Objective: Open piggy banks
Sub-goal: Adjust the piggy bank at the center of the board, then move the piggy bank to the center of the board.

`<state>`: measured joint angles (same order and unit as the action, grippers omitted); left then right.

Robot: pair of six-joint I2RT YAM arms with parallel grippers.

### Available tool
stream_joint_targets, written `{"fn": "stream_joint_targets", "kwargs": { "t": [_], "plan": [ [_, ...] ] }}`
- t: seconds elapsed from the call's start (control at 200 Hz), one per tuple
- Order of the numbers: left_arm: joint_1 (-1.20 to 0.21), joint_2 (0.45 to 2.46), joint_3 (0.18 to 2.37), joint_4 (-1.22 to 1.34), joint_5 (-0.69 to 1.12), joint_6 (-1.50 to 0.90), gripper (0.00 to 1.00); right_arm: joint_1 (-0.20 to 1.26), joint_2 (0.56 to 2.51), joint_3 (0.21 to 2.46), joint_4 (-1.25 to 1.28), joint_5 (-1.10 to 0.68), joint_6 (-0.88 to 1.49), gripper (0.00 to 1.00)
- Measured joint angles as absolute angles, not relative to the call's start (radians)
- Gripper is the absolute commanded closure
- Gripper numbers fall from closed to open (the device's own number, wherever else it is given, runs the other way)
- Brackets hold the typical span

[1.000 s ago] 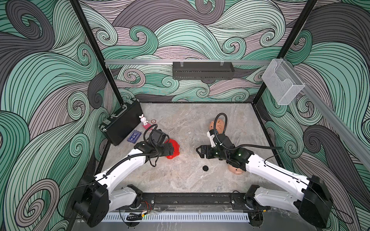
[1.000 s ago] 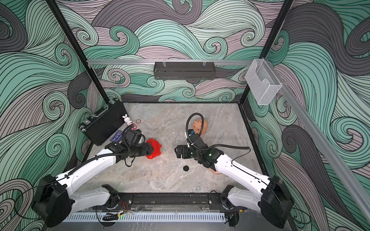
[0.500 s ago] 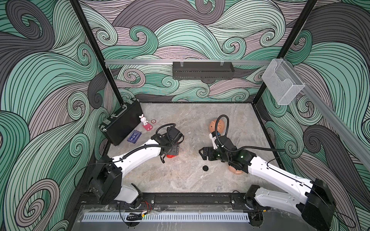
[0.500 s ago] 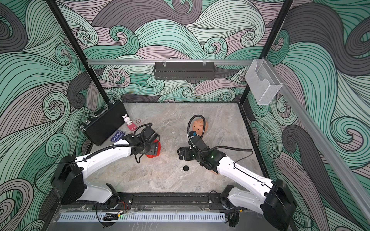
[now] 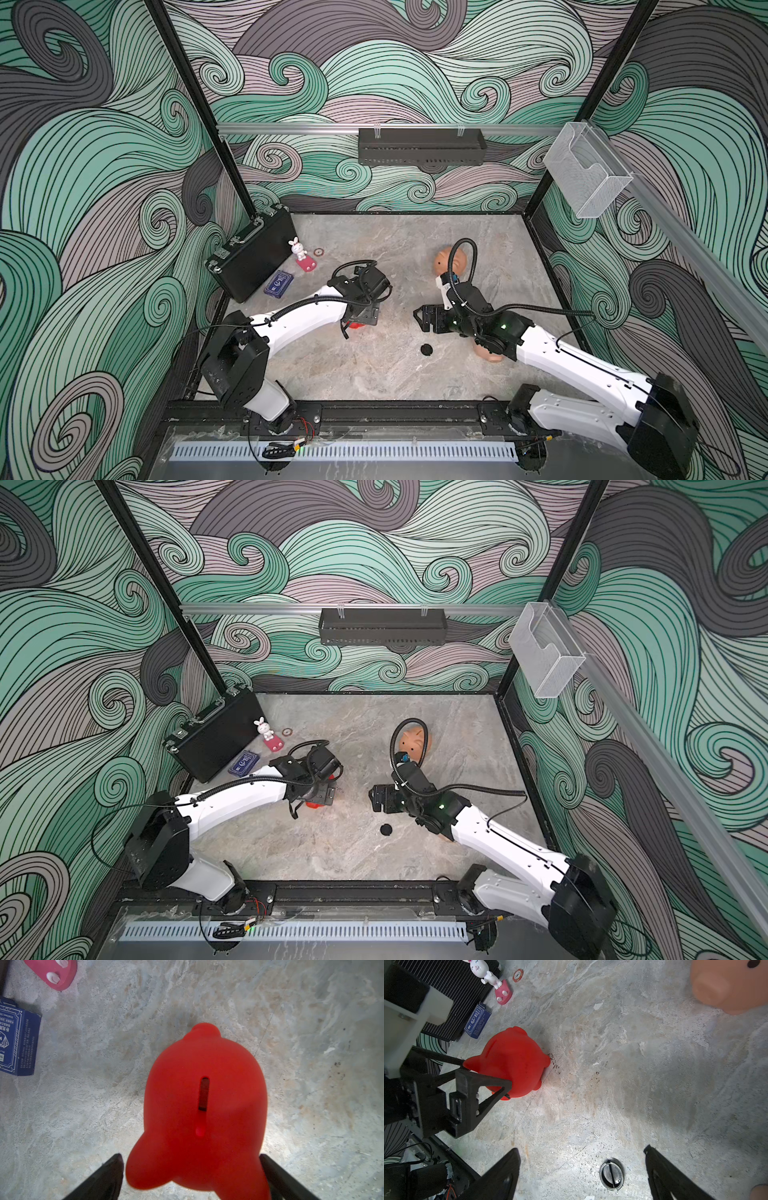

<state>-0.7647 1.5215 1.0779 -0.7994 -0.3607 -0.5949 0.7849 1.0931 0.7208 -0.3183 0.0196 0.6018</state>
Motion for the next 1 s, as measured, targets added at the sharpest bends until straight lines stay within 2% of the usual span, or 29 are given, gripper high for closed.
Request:
{"fn": "stream_joint_targets", "kwargs": {
  "t": [0.14,0.39,0.515,0.66,0.811,1.001],
  "plan": [
    [-0.765,1.448,1.057,-0.782,-0.328,-0.595,0.02,0.770,1.082,0.708,-0.285,-0.024,0.613,0.01],
    [-0.765,1.084,0.844,-0.699,-0.272,-0.646,0.01,0.746,1.145,0.654,-0.126,-0.192,0.646,0.01],
    [-0.765,0.930,0.676,-0.632,-0.235,-0.696,0.02,0.818,1.214,0.697,-0.115,-0.182,0.628,0.04],
    [-0.760,0.776,0.513,-0.587,-0.226,-0.760,0.10,0.913,1.309,0.774,-0.106,-0.137,0.605,0.12],
    [-0.719,0.745,0.486,-0.552,-0.212,-0.791,0.15,0.962,1.428,0.844,-0.097,-0.101,0.597,0.19],
    [-0.619,0.836,0.485,-0.474,-0.160,-0.806,0.20,0.990,1.562,0.950,-0.095,-0.073,0.583,0.28]
  ]
}}
